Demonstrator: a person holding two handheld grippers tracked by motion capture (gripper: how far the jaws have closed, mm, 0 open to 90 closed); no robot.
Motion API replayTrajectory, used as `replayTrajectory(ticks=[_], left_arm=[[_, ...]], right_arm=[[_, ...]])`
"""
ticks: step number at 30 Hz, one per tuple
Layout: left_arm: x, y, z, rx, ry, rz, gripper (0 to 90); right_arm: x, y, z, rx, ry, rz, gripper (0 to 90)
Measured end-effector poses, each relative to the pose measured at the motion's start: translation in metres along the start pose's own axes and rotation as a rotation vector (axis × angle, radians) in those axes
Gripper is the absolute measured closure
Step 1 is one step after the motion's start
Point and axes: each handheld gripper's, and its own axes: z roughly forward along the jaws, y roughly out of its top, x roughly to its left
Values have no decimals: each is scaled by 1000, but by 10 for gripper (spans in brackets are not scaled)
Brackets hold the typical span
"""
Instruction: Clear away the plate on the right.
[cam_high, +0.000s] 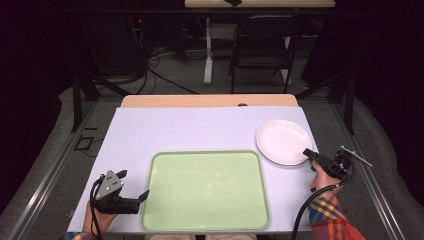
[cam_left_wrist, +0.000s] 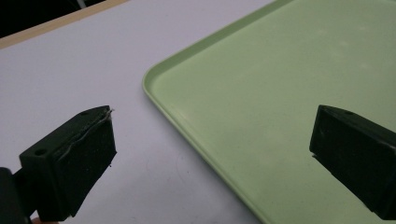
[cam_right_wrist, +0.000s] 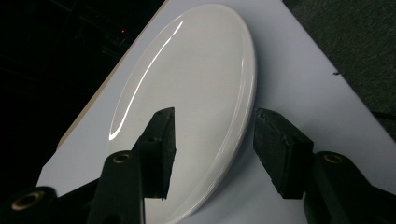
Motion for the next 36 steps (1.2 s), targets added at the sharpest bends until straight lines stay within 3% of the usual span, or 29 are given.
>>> replayTrajectory(ticks=[16,27,36], left_arm=[[0,0,0,7,-1,2,0],[0,-1,0,14,-4,0,1],[0,0,1,13,-2,3,3]], right_arm=[[-9,4,15,-1,-16,54,649],[-9,5,23,-17,-13,56,696],[-9,6,25,-15,-50,38,786]])
